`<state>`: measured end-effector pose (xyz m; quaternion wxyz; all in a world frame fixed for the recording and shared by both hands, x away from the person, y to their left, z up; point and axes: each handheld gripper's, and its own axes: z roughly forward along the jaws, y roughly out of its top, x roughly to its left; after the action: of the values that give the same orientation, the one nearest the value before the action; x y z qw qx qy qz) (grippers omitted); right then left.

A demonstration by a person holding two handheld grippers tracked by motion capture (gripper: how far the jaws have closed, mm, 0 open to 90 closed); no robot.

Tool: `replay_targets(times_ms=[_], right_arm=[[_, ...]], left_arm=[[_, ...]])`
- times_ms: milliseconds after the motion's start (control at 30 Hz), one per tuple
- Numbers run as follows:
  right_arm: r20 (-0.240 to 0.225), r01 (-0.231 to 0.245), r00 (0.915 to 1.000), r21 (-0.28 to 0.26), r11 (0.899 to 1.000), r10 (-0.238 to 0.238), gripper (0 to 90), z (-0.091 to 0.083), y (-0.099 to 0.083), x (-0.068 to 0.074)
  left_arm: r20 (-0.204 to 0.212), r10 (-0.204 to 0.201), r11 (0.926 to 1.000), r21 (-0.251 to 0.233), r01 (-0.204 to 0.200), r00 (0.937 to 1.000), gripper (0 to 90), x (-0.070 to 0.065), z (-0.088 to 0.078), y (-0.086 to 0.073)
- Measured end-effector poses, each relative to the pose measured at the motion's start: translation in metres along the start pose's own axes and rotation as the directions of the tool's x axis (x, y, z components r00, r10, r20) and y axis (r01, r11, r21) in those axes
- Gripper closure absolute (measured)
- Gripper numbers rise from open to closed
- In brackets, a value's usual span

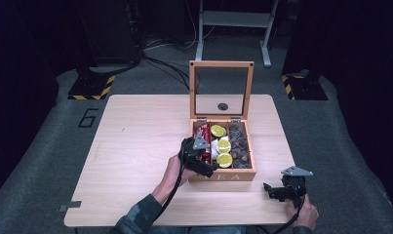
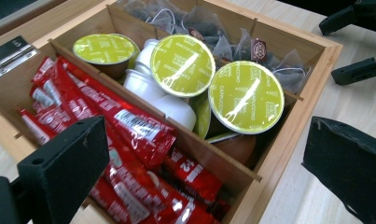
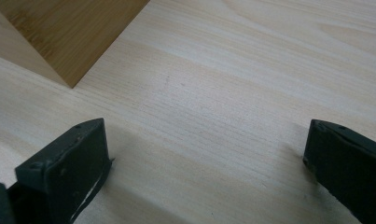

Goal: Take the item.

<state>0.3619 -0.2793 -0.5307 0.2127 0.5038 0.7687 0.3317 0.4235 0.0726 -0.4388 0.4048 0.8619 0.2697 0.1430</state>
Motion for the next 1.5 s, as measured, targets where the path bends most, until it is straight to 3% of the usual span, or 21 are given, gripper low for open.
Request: replay_targets(times_ms=[333, 700, 867, 1033, 1267, 1500], right_arm=[[-0.01, -0.008, 0.9999, 0.006, 1.0, 0.008, 0.0, -0.001, 0.0, 0.0], [-0.004, 0.006, 1.0, 0.006, 1.0, -0.006, 0.0, -0.001, 0.0, 0.0], [-0.003, 0.005, 1.0, 0.005, 1.0, -0.005, 0.0, -0.001, 0.0, 0.0], [-0.004, 0.008, 1.0, 0.007, 1.0, -0.008, 0.0, -0.001, 0.0, 0.0], [-0.004, 0.009, 1.0, 0.006, 1.0, -0.009, 0.0, -0.001, 0.0, 0.0], [-0.004, 0.008, 1.0, 0.006, 1.0, -0.008, 0.0, -0.001, 0.0, 0.0]], left_arm=[[0.005, 0.032, 0.9994, 0.012, -0.033, 0.9995, 0.4, -0.012, 0.014, 0.01], [0.007, 0.033, 0.9991, 0.027, -0.034, 0.9994, 2.8, -0.018, 0.027, 0.018], [0.008, 0.045, 0.9984, 0.033, -0.045, 0.999, 9.1, -0.021, 0.031, 0.019], [0.008, 0.022, 0.9986, 0.048, -0.023, 0.9997, 15.1, -0.022, 0.036, 0.019], [0.013, 0.033, 0.9981, 0.053, -0.034, 0.9994, 18.9, -0.024, 0.039, 0.022], [0.021, 0.047, 0.9974, 0.053, -0.048, 0.9987, 28.4, -0.026, 0.041, 0.023]])
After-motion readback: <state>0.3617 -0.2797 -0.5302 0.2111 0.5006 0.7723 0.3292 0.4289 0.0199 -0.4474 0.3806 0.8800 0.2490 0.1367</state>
